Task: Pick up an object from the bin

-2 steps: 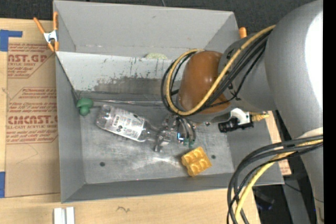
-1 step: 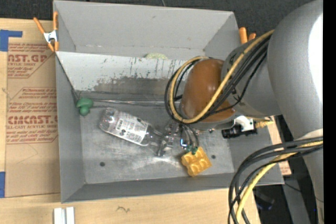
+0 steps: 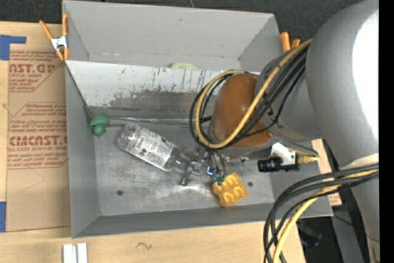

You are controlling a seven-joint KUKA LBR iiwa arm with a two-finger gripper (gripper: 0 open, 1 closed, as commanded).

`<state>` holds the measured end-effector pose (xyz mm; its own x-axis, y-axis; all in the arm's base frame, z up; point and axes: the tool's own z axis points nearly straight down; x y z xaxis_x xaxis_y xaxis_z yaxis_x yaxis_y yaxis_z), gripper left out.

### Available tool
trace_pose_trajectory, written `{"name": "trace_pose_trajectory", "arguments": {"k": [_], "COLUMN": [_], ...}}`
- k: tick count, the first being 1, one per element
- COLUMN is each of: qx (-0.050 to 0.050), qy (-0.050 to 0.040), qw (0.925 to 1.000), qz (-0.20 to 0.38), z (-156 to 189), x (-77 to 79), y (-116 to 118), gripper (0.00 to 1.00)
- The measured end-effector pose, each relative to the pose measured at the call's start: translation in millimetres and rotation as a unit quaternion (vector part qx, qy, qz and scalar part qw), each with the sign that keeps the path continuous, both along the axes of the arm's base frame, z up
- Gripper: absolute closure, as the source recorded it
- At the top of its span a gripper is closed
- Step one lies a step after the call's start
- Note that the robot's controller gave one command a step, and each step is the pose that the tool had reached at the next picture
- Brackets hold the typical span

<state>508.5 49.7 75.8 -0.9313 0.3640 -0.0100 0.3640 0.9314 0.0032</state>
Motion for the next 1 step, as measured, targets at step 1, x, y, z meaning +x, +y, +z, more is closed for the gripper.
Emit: {"name": "trace_pose_trajectory", "arguments": {"k": [1], "qx": [0.002], "qy": [0.0053], "qw": [0.9984], "qz": [-0.057], "z": [7.3], "x": [23.0], "y": [-24.7], "gripper": [1.00]}}
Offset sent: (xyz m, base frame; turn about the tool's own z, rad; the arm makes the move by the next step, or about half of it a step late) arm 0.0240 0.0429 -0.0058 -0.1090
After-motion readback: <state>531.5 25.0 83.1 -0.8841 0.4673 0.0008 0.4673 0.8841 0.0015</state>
